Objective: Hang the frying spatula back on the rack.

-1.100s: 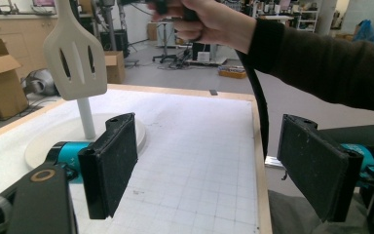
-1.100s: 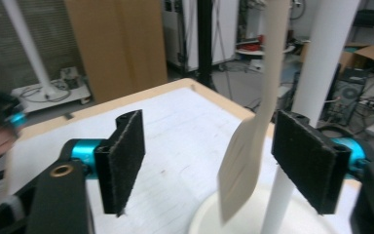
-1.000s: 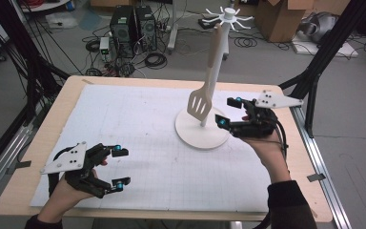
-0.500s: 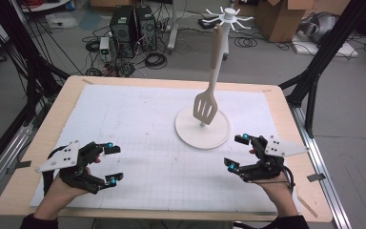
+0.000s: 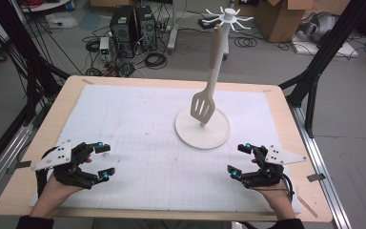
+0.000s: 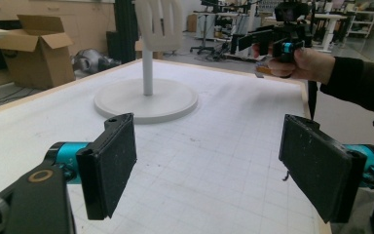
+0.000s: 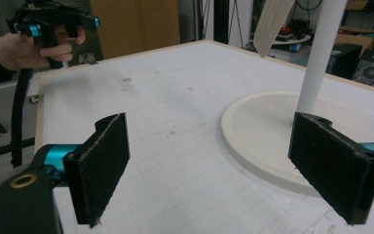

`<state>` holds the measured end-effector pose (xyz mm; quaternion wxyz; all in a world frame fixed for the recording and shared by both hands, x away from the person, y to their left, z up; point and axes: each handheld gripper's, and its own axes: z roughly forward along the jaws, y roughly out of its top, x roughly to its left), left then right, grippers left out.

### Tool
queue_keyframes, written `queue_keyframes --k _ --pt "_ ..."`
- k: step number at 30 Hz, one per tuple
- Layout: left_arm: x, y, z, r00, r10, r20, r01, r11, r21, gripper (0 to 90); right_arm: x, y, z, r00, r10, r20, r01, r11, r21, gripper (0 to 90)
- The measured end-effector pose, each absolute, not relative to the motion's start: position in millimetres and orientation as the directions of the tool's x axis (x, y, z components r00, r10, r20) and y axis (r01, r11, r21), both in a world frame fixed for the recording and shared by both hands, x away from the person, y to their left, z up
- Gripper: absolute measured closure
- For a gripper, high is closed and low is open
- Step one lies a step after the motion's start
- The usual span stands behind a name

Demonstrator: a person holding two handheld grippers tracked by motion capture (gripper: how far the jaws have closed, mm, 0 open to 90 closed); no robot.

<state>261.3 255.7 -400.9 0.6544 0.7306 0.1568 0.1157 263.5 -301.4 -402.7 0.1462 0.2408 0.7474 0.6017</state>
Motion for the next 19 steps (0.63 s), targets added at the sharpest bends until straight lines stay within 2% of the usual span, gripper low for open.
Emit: queue_keyframes --k 8,19 --pt "262.1 263.6 -407.2 0.915 0.4 -0.047 0.092 -0.094 0.991 21.7 267.1 -304.0 -410.8 -0.825 0.558 0.092 0.223 0.171 0.96 14.2" --pt "262.3 261.3 -411.6 0.915 0.4 -0.055 0.101 -0.096 0.99 21.7 268.3 -306.6 -410.0 -0.826 0.555 0.103 0.222 0.152 0.963 14.2"
